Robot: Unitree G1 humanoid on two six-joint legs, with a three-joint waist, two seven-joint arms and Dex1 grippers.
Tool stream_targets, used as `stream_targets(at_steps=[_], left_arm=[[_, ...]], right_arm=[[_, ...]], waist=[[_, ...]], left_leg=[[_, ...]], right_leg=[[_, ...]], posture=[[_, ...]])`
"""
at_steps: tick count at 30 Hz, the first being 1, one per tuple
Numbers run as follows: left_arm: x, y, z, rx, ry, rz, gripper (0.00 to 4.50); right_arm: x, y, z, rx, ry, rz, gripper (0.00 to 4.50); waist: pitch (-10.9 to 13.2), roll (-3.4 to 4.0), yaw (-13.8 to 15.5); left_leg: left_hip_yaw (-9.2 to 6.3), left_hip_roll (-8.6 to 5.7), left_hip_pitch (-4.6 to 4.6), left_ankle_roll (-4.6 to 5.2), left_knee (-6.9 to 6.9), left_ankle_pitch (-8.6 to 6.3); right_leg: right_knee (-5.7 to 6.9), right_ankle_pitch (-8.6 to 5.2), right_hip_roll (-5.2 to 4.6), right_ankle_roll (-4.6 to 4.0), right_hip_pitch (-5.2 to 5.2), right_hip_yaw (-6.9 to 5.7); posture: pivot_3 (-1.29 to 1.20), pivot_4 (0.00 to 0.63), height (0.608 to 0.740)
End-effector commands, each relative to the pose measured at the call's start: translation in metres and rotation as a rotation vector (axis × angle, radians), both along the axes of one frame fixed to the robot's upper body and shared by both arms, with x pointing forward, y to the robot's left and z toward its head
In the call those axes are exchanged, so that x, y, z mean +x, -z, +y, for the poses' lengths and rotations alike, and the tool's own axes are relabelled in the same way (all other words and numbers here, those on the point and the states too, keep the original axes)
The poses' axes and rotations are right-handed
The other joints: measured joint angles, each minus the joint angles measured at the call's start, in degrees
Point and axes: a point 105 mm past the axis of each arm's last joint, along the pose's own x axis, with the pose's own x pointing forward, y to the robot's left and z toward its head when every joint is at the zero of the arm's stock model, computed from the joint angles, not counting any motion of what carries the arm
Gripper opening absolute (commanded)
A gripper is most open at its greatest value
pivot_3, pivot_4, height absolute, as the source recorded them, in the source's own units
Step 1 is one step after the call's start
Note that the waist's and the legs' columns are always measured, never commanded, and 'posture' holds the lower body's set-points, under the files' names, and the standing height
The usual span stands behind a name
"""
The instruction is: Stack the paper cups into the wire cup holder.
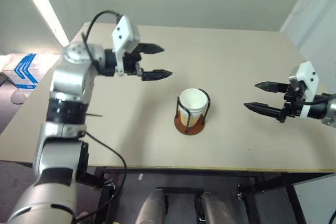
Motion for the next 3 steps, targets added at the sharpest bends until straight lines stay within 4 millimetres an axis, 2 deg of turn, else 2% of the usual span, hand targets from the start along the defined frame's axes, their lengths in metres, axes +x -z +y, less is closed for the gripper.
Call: stream_targets(at_steps=[1, 3], left_arm=[[-0.002, -0.011, 0.022, -0.046, -0.187, -0.101, 4.49], [0.000, 0.001, 0.038, -0.063, -0.306, -0.095, 4.49]], right_arm=[[0.015, -0.001, -0.015, -0.016, 0.080, -0.045, 4.35], [0.024, 0.006, -0.021, -0.006, 0.120, -0.041, 4.35]], waist=[[0.00, 0.01, 0.01], [0.00, 0.00, 0.10]], left_leg=[[0.01, 0.00, 0.01, -0.01, -0.01, 0.01], [-0.02, 0.01, 0.03, -0.04, -0.04, 0.08]], right_leg=[[0.00, 0.02, 0.00, -0.04, 0.00, 0.00], [0.03, 0.02, 0.00, -0.16, 0.00, -0.03]], posture=[[0.00, 0.150, 0.740], [0.00, 0.150, 0.740]])
